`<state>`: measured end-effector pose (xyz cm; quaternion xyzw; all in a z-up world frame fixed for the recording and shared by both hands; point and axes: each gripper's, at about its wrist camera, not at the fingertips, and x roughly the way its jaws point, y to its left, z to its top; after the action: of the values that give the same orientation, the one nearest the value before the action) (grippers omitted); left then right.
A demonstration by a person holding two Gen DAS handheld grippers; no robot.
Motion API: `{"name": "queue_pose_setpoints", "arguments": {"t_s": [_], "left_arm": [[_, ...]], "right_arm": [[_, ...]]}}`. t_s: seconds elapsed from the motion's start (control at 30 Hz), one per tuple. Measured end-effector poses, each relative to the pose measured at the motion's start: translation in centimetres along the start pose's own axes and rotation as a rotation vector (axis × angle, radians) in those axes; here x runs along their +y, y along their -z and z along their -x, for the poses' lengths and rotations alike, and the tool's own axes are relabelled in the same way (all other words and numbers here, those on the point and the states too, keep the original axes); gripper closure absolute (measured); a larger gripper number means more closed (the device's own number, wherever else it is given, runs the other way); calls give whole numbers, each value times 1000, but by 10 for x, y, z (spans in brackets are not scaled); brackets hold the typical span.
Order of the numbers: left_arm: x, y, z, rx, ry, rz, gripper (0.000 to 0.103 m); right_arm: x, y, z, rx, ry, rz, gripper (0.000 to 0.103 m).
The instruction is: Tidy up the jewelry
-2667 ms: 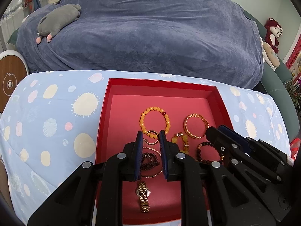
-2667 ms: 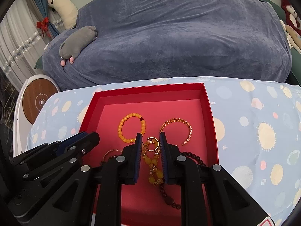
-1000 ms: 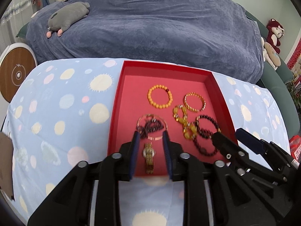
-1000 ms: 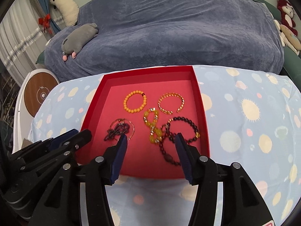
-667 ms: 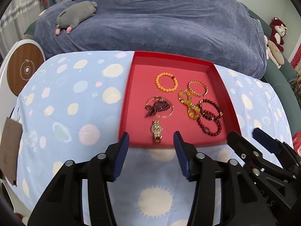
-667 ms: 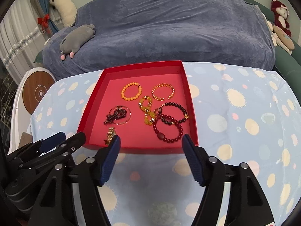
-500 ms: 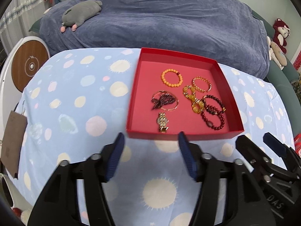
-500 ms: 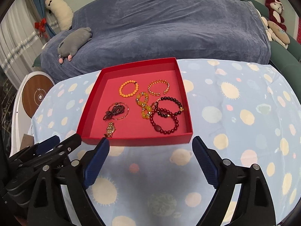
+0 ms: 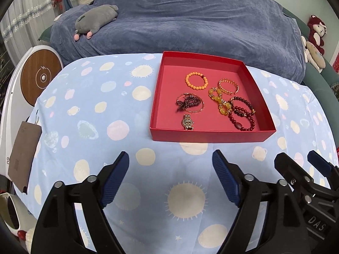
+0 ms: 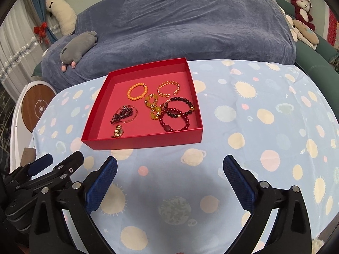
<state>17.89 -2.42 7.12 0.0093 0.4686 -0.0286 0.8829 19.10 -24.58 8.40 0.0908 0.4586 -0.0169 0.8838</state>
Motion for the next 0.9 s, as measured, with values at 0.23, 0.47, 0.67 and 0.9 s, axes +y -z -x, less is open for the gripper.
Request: {"name": "queue_pose_setpoints", "arguments": {"t_s": [0.23, 0.47, 0.67, 0.9], "left_arm": [[0, 3, 4, -9, -14, -1, 18], [0, 4, 6, -9, -23, 5, 16], [1, 4, 4, -6, -35, 13, 14], [2, 4, 4, -7, -38, 17, 14]], "right_arm": [[-2, 1, 5, -14, 9, 1, 6], [-1, 1, 8, -32, 12, 10, 6], [0, 2, 8, -29, 23, 23, 6], [0, 3, 8, -30, 17, 22, 6]]}}
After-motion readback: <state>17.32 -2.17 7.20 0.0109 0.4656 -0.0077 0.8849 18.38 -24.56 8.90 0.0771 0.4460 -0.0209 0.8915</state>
